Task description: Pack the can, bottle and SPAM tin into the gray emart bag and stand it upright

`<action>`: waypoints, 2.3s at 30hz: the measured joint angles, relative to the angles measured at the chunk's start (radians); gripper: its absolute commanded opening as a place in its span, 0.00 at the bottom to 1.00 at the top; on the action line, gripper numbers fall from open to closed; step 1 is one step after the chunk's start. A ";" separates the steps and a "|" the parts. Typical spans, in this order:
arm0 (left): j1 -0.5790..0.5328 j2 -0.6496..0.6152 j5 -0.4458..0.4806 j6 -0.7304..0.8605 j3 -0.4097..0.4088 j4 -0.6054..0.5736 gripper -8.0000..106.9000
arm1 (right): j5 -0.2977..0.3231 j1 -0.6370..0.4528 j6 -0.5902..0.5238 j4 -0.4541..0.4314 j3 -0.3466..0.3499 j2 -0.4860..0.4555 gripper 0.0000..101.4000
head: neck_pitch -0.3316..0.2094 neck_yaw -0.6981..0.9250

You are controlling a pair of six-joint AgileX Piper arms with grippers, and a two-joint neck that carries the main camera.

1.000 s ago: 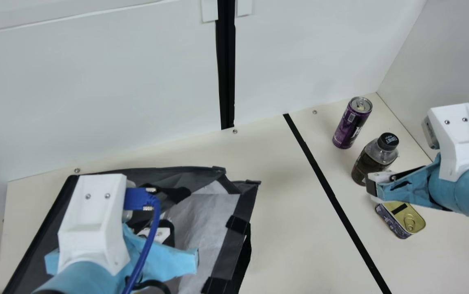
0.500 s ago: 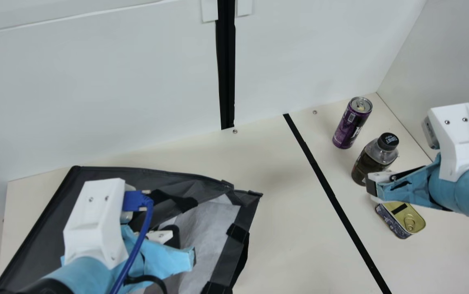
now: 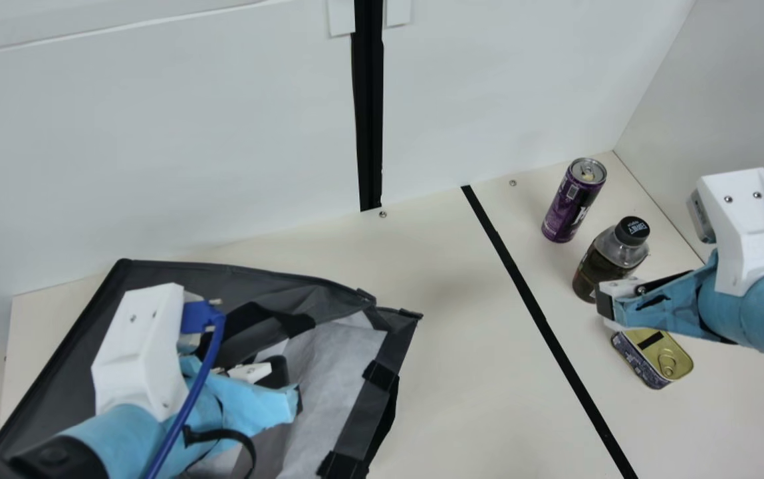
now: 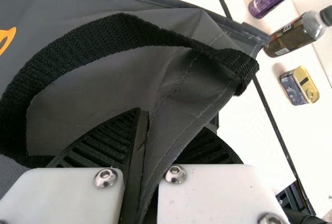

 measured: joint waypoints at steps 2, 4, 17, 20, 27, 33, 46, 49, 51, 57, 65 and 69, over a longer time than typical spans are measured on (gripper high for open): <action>0.013 0.004 -0.012 0.018 0.005 -0.023 0.00 | 0.000 0.000 0.000 0.000 0.000 0.000 0.94 | 0.000 0.000; 0.031 0.009 -0.027 0.035 0.007 -0.045 0.00 | 0.000 0.000 0.000 0.000 0.000 0.000 0.94 | 0.000 0.000; 0.104 0.029 -0.073 0.127 0.029 -0.130 0.00 | 0.000 0.000 0.000 0.000 0.000 0.000 0.94 | 0.000 0.000; 0.114 0.029 -0.078 0.144 0.035 -0.143 0.00 | 0.000 0.000 0.000 0.000 0.000 0.000 0.94 | 0.000 0.000; 0.141 0.029 -0.088 0.166 0.051 -0.163 0.00 | 0.000 0.000 0.000 0.000 0.000 0.000 0.94 | 0.000 -0.002; 0.152 0.029 -0.090 0.174 0.058 -0.165 0.00 | 0.000 0.000 0.000 0.000 0.000 0.000 0.94 | 0.000 0.000; 0.165 0.034 -0.100 0.154 0.053 -0.145 0.00 | 0.000 0.000 0.000 0.000 0.000 0.000 0.94 | 0.000 0.000; 0.171 0.039 -0.102 0.154 0.047 -0.145 0.00 | 0.000 0.000 0.000 0.000 0.000 0.000 0.94 | 0.000 0.000; 0.177 0.044 -0.105 0.154 0.042 -0.143 0.00 | 0.000 0.000 0.000 0.000 0.000 0.000 0.94 | 0.000 0.000; 0.194 0.064 -0.105 0.153 0.020 -0.138 0.00 | 0.000 0.000 0.000 0.000 0.000 0.000 0.94 | 0.000 0.000; 0.210 0.077 -0.105 0.145 -0.004 -0.121 0.00 | 0.000 0.000 0.000 0.000 0.000 0.000 0.94 | 0.000 -0.002; 0.212 0.078 -0.105 0.137 -0.007 -0.105 0.00 | 0.000 0.000 0.000 0.000 0.000 0.000 0.94 | 0.000 0.000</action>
